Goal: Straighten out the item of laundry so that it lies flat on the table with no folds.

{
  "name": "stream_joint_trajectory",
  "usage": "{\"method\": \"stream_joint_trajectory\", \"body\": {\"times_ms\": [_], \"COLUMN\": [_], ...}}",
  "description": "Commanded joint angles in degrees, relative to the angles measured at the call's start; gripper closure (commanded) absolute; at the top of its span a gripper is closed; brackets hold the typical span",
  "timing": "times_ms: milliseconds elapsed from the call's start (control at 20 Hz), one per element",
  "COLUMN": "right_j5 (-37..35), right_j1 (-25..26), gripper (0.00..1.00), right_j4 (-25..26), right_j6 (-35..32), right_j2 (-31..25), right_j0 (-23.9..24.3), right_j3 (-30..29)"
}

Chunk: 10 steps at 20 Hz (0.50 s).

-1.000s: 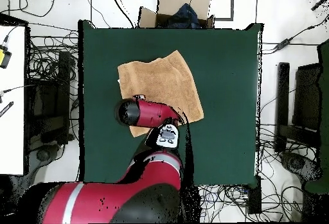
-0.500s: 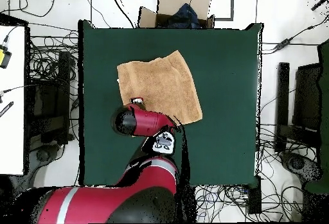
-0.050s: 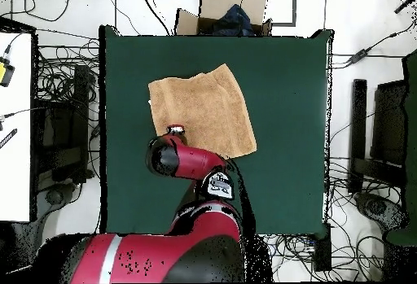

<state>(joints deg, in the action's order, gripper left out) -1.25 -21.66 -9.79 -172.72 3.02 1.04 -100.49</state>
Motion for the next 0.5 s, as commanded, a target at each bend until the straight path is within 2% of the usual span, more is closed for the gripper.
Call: {"method": "stream_joint_trajectory", "body": {"times_ms": [50,300,500], "right_j5": [-1.17,-0.40,-0.89], "right_j1": [6.01,5.71,4.46], "gripper": [1.00,1.00,1.00], "right_j4": [-1.95,-2.37,-3.19], "right_j6": [-7.36,-7.94,-8.44], "right_j2": [-13.62,-16.50,-16.52], "right_j0": [0.18,2.76,2.56], "right_j3": [-9.29,-11.44,-12.55]}}
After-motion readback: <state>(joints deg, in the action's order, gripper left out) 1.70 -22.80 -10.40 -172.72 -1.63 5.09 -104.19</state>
